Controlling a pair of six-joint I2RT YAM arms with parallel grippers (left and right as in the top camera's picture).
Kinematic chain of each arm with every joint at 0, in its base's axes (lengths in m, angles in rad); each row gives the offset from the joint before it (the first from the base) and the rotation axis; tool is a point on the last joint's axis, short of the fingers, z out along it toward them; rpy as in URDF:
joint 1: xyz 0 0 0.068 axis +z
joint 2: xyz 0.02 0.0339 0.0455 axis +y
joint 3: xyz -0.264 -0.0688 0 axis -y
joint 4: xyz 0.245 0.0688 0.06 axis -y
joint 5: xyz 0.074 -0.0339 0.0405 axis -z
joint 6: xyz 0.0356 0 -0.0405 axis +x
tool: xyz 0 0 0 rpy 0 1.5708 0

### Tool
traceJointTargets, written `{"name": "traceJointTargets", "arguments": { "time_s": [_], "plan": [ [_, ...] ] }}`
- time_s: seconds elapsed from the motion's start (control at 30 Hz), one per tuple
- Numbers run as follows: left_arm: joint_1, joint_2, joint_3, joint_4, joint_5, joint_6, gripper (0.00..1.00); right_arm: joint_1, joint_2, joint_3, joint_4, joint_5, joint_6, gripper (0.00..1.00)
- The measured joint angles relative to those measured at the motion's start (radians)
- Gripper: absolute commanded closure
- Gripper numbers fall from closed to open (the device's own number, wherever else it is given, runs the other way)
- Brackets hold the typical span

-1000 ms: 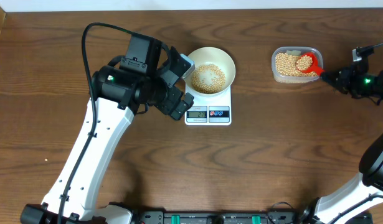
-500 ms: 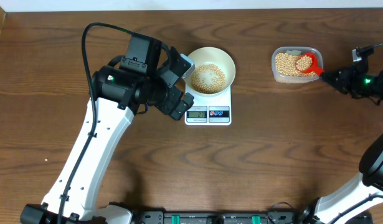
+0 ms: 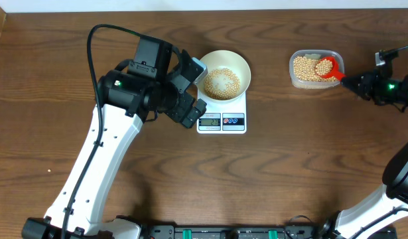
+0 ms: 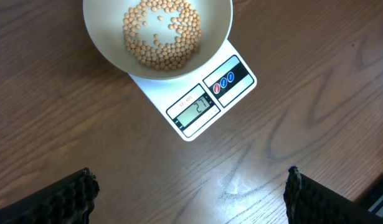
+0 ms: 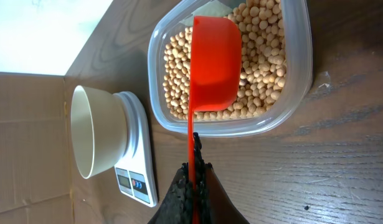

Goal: Scoop item into bowl and weigh 50g on scale
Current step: 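Scoop more soybeans with the red scoop in the tub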

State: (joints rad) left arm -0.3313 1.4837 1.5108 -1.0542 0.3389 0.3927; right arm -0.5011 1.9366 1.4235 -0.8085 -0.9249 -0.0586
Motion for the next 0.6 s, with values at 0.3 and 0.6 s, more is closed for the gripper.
{"name": "traceJointTargets", "arguments": {
  "time_s": [0.3,0.6],
  "plan": [
    [0.000,0.000,0.000,0.000,0.000,0.000,0.02,0.000,0.000,0.000,-0.037,-0.013,-0.013,0.99],
    [0.000,0.000,0.000,0.000,0.000,0.000,0.02,-0.018,0.000,0.001,-0.039,-0.096,-0.034,0.99]
  ]
}}
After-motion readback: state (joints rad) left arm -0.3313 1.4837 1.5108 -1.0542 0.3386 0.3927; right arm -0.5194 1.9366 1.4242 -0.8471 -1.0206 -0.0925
